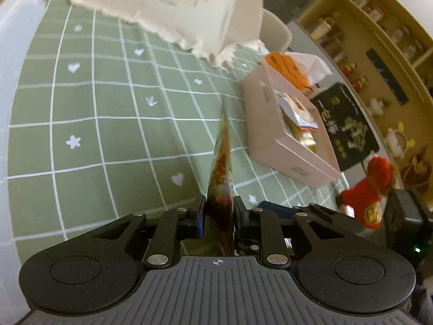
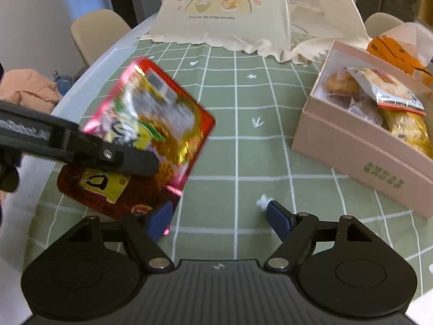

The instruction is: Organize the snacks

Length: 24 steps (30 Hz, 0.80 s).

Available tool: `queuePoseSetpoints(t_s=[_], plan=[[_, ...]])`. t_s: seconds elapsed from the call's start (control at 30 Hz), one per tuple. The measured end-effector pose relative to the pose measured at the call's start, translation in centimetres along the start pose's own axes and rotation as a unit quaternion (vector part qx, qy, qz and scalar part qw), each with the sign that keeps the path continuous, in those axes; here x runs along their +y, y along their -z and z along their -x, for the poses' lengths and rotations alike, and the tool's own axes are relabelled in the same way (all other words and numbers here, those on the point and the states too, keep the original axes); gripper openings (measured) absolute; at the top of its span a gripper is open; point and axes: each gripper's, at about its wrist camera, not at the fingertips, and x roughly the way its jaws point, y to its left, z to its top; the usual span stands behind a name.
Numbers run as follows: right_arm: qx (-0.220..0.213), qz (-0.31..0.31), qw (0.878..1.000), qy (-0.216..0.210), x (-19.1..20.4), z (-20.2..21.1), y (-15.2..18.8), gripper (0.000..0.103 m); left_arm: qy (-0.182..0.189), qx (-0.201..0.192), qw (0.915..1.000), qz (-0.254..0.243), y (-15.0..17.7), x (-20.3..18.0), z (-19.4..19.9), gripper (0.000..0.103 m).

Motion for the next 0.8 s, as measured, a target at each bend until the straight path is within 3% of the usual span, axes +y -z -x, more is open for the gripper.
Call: queuePoseSetpoints(t_s=[0.1, 0.27, 0.37, 0.5, 0.67, 0.8], plan=[[-0.006, 0.017, 1.000, -0.003, 0.5, 0.7, 1.3, 0.078, -0.012, 0.008, 0.9999, -0.001, 1.1, -0.9, 0.4, 0.025], [-0.015, 0.044, 0.999, 0.008, 1.4, 1.3, 2.5, 0.078, -0.061, 0.012, 0.9980, 0.000, 1.1, -1.4, -0.7, 0.025], [-0.009, 0.042, 0.999, 0.006, 1.1, 1.7, 2.7, 0.078, -0.060, 0.010, 0.9981, 0.003, 0.9, -1.5, -1.2, 0.024], [-0.008, 0.041, 0.999, 0.016, 0.4, 2.8, 3.2, 0.077, -0.032, 0.021, 0.9989, 0.025, 1.0, -1.5, -2.2, 0.024], [-0.036, 0.028, 0.999, 0.023, -2.5, 6.6, 3.8, 0.077, -0.043, 0.000, 0.9991, 0.007, 1.1, -2.6, -1.2, 0.023], [-0.021, 0.013, 0.998, 0.054, -5.3, 8.2, 5.5, 0.077, -0.025, -0.019, 0.9994, 0.012, 1.4, -3.0, 0.4, 0.023]])
